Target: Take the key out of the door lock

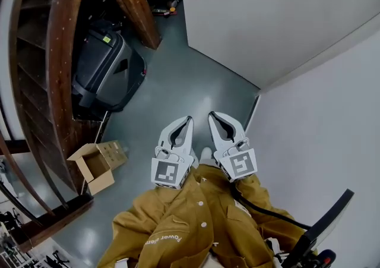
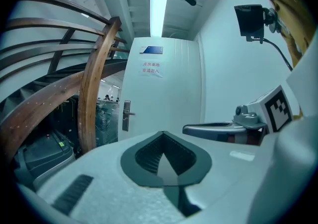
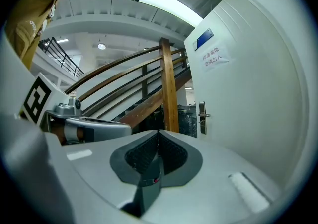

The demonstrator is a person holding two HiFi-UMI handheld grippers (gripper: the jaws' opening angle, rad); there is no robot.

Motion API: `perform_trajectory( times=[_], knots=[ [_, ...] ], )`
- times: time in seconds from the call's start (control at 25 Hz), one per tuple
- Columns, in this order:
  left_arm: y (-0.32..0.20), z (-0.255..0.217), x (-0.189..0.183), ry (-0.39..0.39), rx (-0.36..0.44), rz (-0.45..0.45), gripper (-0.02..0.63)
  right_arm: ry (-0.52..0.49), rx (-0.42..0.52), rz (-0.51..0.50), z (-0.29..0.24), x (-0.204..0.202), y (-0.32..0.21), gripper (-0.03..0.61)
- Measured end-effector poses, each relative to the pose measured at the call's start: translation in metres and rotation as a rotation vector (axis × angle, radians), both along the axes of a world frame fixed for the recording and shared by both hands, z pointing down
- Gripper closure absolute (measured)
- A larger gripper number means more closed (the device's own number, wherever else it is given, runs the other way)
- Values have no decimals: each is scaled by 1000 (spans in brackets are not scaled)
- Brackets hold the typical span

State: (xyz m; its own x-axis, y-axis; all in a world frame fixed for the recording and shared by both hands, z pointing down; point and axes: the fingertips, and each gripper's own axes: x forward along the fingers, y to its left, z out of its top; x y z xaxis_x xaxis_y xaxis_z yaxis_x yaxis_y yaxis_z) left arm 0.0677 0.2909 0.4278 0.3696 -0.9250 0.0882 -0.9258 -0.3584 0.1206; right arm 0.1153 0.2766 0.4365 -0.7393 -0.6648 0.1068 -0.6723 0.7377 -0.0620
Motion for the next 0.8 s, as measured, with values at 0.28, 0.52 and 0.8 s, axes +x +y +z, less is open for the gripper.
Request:
perform_trajectory(
  times=[0.28, 0.52, 0.8],
  knots=[
    [-93, 17, -34, 0, -26, 17, 617, 37, -28, 17, 14, -37, -85, 572],
    [-206, -10, -83, 28, 51, 61, 617, 21, 16, 63, -4, -81, -196, 572],
    [-301, -11, -116, 45, 22, 91, 617, 37, 11, 137, -13, -99, -294, 572]
  ],
)
